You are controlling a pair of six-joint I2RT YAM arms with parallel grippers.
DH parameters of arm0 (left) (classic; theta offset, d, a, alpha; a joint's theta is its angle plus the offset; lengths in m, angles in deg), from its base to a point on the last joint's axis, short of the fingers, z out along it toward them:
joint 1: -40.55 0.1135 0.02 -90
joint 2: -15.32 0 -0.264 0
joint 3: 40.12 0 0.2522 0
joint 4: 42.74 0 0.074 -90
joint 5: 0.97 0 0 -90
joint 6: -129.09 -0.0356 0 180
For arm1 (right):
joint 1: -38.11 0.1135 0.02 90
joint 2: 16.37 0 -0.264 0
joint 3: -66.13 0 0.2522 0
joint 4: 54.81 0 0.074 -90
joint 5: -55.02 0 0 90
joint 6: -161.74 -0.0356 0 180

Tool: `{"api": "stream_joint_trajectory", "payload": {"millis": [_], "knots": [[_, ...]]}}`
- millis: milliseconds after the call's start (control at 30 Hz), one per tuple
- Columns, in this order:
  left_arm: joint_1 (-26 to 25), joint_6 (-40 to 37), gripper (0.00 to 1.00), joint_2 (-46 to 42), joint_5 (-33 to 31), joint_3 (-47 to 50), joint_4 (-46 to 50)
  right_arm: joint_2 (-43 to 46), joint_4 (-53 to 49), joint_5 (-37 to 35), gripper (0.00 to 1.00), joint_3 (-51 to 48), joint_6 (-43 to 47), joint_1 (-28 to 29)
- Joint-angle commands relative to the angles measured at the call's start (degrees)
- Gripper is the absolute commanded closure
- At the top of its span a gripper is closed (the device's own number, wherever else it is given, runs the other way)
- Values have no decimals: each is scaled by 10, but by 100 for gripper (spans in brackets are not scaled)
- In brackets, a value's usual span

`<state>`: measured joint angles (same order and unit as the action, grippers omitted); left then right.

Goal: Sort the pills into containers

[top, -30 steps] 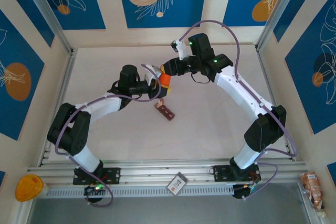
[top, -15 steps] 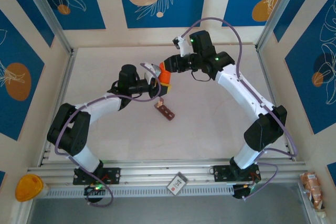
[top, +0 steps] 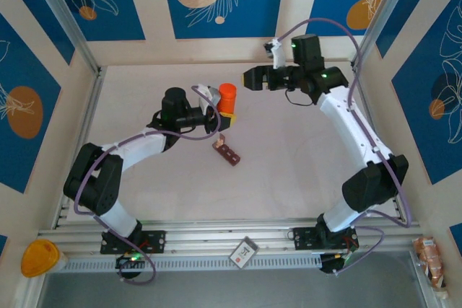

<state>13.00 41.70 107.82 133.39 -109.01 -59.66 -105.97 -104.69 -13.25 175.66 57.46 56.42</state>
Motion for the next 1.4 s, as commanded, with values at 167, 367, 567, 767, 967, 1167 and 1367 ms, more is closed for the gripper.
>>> {"api": "stream_joint_trajectory", "payload": {"millis": [167, 367, 567, 767, 967, 1167, 1367], "knots": [[1, 12, 100, -16, 88, -48, 11, 42, 14, 149, 21, -50, 131, -7], [0, 37, 100, -13, 99, -54, -6, 55, 50, 158, 18, -102, 124, -1], [1, 68, 100, -5, 115, -65, -24, 51, 82, 158, 16, -130, 115, 17], [1, 85, 100, -1, 123, -69, -34, 31, 116, 155, 16, -129, 103, 39], [1, 85, 100, -1, 127, -67, -32, 0, 121, 153, 17, -104, 101, 61], [1, 88, 100, -3, 133, -67, -32, -16, 148, 151, 23, -101, 80, 70], [1, 87, 100, -3, 139, -63, -27, -12, 159, 147, 27, -100, 70, 69]]}}
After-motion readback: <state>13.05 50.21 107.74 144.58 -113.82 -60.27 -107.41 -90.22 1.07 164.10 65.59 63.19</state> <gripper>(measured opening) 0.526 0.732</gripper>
